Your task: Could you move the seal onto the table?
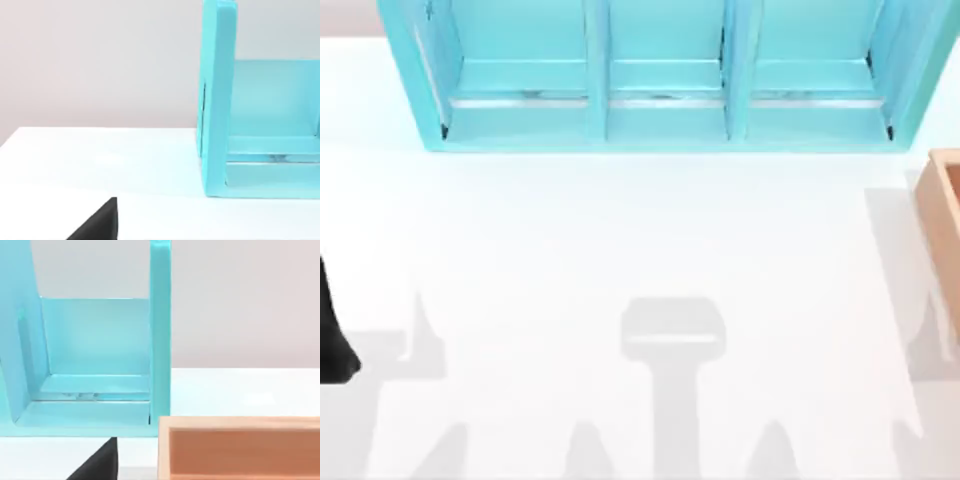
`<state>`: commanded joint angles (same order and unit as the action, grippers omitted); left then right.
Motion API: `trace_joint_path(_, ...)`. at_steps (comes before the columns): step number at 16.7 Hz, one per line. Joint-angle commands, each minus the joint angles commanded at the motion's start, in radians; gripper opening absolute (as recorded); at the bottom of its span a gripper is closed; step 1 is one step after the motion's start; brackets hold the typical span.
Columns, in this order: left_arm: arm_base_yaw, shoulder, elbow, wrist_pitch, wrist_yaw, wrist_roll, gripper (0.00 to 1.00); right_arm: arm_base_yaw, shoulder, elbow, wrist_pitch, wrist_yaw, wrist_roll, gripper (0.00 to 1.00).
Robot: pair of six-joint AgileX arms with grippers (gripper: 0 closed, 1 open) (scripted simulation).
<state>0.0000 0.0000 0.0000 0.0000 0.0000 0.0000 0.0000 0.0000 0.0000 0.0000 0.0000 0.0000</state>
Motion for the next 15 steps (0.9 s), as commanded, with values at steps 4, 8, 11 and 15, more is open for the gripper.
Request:
trace_joint_path(4, 0.000, 0.000, 0.000, 0.000, 0.000, 0.000, 1.00, -0.012, 0.033, 0.033, -0.032, 0.001, -0.010, 1.00)
trace_joint_path(8, 0.000, 0.000, 0.000, 0.000, 0.000, 0.000, 1.00, -0.064, 0.224, 0.220, -0.209, 0.003, -0.060, 1.00)
trace_joint_path(11, 0.000, 0.000, 0.000, 0.000, 0.000, 0.000, 1.00, -0.120, 0.475, 0.435, -0.419, 0.002, -0.114, 1.00)
trace_joint_path(15, 0.000, 0.000, 0.000, 0.000, 0.000, 0.000, 1.00, -0.201, 0.894, 0.741, -0.738, -0.001, -0.191, 1.00)
